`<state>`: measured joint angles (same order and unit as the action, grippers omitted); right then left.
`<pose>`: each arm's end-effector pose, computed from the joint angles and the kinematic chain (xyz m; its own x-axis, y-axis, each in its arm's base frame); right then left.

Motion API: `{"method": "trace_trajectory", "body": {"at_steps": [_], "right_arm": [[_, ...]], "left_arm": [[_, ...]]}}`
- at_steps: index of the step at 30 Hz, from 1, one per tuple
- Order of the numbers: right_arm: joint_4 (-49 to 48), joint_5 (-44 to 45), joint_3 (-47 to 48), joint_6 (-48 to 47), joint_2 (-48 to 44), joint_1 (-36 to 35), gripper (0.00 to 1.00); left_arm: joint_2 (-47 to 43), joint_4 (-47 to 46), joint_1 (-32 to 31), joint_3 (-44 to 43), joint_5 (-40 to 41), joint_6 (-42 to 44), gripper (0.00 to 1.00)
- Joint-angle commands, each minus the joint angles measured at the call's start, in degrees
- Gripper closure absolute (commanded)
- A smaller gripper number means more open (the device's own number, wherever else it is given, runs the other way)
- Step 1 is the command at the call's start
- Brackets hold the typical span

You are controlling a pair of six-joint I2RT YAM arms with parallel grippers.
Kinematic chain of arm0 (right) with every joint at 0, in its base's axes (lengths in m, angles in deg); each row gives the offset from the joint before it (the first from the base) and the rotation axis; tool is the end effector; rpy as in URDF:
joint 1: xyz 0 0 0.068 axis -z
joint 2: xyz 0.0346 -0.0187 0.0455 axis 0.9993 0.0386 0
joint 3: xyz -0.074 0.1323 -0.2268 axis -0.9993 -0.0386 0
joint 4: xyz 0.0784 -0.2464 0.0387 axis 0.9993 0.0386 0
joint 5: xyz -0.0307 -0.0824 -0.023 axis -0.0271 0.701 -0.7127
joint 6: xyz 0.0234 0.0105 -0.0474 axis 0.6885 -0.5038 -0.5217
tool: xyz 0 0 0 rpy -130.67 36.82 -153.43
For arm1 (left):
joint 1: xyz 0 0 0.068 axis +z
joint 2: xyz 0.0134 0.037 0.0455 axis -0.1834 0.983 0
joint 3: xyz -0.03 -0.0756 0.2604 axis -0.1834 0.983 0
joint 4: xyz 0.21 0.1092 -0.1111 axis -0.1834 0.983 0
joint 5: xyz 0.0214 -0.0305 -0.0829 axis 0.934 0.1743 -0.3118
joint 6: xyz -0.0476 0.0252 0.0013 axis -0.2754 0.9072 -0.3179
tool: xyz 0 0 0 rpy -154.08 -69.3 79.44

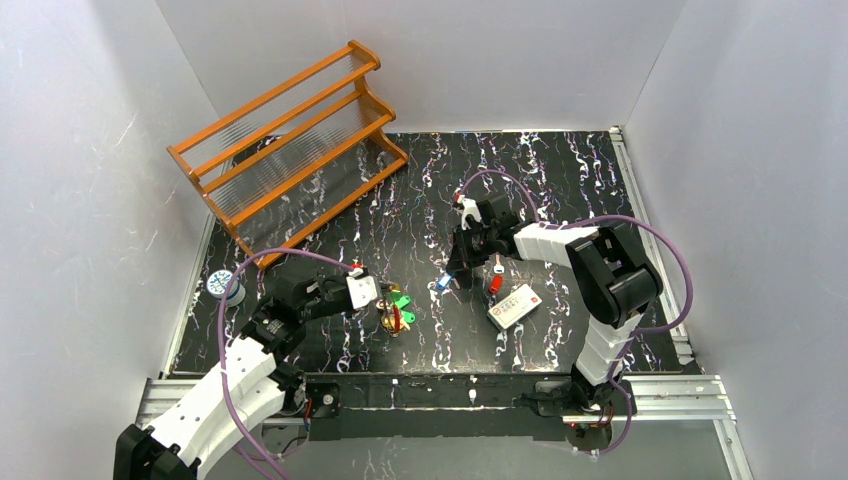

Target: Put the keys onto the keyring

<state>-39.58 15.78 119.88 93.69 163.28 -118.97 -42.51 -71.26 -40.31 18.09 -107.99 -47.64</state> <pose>0.3017 0.2009 0.1473 -0.8024 -0.2147 -0.5568 -0.5260 0.6950 0.4901 0.1316 -0.1001 0.2466 0.3311 0.3019 -0.8940 0.8681 0.2739 0.4140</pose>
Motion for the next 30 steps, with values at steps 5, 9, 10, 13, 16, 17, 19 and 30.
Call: {"method": "trace_trajectory", "body": {"at_steps": [5, 9, 10, 13, 16, 17, 19, 30], "right_arm": [[1.96, 1.84, 1.22, -2.22, -3.06, -0.19, 0.8], [2.99, 3.92, 1.34, -3.73, -4.53, -1.51, 0.74], [3.47, 4.79, 1.65, -4.29, -4.74, -1.97, 0.73], [5.16, 8.58, 2.54, -5.9, -5.15, -4.16, 0.67], [7.17, 13.09, 3.58, -7.44, -5.43, -6.23, 0.62], [7.62, 14.64, 3.81, -7.93, -5.56, -6.92, 0.61], [8.65, 18.25, 4.26, -8.88, -5.82, -8.44, 0.6], [10.62, 30.1, 6.6, -10.65, -4.48, -13.32, 0.54]], "left_arm": [[-0.03, -0.66, -0.15, -2.31, -1.6, -0.31, 1.0], [0.11, -0.65, -0.15, -2.39, -1.67, -0.28, 1.0], [0.24, -0.7, -0.15, -2.39, -1.67, -0.29, 1.0], [0.19, -0.71, -0.15, -2.39, -1.75, -0.41, 1.0], [0.24, -0.71, -0.15, -2.3, -1.78, -0.46, 1.0], [0.27, -0.71, -0.15, -2.28, -1.84, -0.46, 1.0], [0.2, -0.71, -0.15, -2.31, -1.76, -0.5, 1.0], [0.52, -0.88, -0.15, -2.35, -2.1, -0.67, 1.0]]}}
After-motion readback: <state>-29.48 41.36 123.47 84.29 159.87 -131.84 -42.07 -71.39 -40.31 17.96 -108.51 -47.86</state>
